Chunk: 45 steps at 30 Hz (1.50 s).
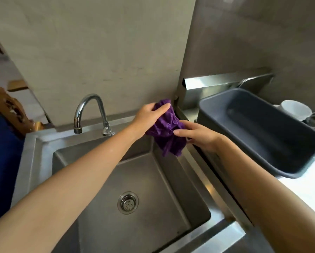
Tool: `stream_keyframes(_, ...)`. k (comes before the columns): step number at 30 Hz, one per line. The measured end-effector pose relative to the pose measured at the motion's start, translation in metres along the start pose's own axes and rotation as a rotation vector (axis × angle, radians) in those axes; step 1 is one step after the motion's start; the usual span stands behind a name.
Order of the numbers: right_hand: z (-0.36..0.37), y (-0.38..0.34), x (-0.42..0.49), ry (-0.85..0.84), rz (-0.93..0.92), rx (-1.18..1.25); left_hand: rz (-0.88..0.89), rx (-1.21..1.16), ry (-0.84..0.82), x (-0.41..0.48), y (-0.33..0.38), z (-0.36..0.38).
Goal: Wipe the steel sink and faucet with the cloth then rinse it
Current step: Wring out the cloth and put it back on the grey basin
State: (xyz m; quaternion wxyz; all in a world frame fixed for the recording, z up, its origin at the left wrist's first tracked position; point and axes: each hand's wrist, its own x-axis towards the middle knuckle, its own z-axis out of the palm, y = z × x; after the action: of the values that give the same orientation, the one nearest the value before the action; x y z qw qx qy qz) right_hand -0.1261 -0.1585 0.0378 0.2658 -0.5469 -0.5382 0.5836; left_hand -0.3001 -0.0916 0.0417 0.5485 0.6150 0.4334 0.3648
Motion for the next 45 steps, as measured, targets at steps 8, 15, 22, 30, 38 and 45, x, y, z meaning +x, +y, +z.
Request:
stream_keyframes(8, -0.04, -0.057, -0.073, 0.374, -0.126, 0.016, -0.082, -0.064, -0.173, 0.004, 0.068, 0.026)
stream_keyframes(15, -0.084, -0.067, -0.113, 0.455, -0.136, -0.046, -0.03, 0.117, -0.429, 0.001, 0.098, 0.077)
stream_keyframes(22, -0.15, -0.056, -0.174, 0.509, -0.171, -0.75, 0.136, 0.41, -0.465, 0.004, 0.128, 0.131)
stream_keyframes(30, -0.198, -0.031, -0.193, 0.799, -0.093, -0.753, 0.253, 0.471, -0.329, 0.021, 0.151, 0.176)
stream_keyframes(38, -0.219, -0.013, -0.22, 0.672, 0.022, -0.864, 0.304, 0.749, -0.348, 0.038, 0.142, 0.187)
stream_keyframes(45, -0.24, 0.002, -0.23, 0.45, 0.177, -0.965, 0.313, 0.813, -0.567, 0.049, 0.146, 0.181)
